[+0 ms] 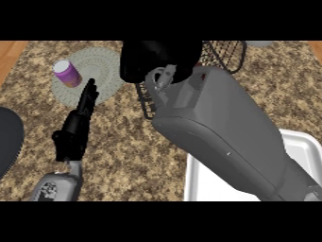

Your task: Pick the sweet potato from the tray and place it in the tiered basket

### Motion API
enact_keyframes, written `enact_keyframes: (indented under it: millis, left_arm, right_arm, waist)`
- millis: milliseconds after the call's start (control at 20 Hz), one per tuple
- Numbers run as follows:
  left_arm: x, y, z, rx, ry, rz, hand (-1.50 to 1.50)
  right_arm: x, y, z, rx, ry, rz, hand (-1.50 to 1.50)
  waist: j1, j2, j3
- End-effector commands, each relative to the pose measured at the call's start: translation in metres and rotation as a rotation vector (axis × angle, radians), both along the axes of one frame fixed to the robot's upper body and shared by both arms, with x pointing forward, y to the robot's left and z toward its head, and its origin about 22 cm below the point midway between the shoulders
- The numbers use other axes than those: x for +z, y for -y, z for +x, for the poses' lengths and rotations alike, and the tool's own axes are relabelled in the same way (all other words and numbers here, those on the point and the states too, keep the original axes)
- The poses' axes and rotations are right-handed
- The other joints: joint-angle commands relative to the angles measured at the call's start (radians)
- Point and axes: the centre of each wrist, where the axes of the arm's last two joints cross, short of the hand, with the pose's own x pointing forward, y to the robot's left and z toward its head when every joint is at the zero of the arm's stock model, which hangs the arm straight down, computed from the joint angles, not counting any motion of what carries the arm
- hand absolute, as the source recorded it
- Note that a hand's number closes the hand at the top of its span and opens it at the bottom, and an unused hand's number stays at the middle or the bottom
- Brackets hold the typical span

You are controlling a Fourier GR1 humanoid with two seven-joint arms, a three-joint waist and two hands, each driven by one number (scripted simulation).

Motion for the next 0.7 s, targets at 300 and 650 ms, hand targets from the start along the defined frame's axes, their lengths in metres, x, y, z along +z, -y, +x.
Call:
enact_keyframes:
  millis: [300, 650]
  left_arm:
    - [-0.006, -0.005, -0.013, 0.01, -0.001, -0.009, 0.0]
    - [0.014, 0.004, -0.006, 0.013, 0.019, 0.001, 0.0]
  right_arm:
    - [-0.008, 0.017, 0.057, -0.125, 0.021, -0.061, 1.5]
    - [-0.031, 0.019, 0.098, -0.171, 0.016, -0.118, 1.5]
  waist:
    - [-0.009, -0.001, 0.001]
    - [0.001, 0.003, 0.001]
